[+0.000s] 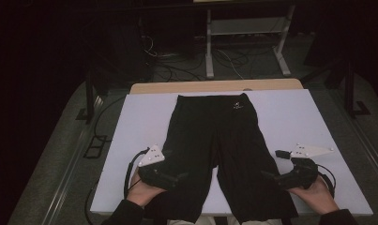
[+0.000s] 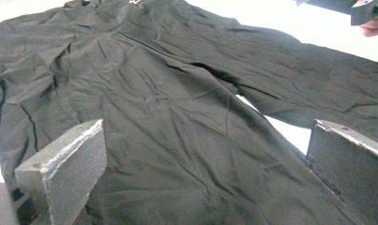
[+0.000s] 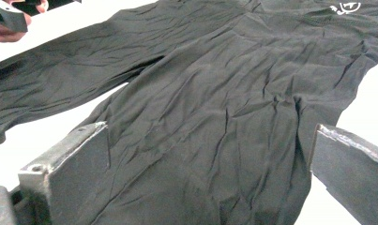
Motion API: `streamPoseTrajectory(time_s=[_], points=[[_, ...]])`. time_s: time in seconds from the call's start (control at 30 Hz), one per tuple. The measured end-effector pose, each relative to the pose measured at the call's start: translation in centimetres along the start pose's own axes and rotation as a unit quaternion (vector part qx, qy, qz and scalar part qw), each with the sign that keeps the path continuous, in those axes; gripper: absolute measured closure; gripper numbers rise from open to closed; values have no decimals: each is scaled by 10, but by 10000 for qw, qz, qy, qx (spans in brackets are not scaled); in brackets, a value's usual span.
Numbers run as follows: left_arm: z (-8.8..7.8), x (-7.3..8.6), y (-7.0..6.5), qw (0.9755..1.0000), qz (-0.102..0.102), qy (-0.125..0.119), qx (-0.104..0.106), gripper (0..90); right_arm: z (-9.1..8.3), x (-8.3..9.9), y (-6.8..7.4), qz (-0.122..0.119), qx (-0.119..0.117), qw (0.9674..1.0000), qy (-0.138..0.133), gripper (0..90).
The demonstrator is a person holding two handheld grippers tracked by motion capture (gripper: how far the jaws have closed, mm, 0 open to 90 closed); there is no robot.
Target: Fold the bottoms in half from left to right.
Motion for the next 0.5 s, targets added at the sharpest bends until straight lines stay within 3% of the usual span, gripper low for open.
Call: streamPoseTrajectory(time_s=[0.5], points=[[1,0,-1,10000,27,12,40,0,-2,-3,-1,38,68,10000,-52,0]])
Point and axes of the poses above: each handheld gripper's, and its own axes: z roughly forward along the jaws, x roughly out of its underside, y roughly to its left, the point moved 9 cm from there along z, roughly forward along the jaws
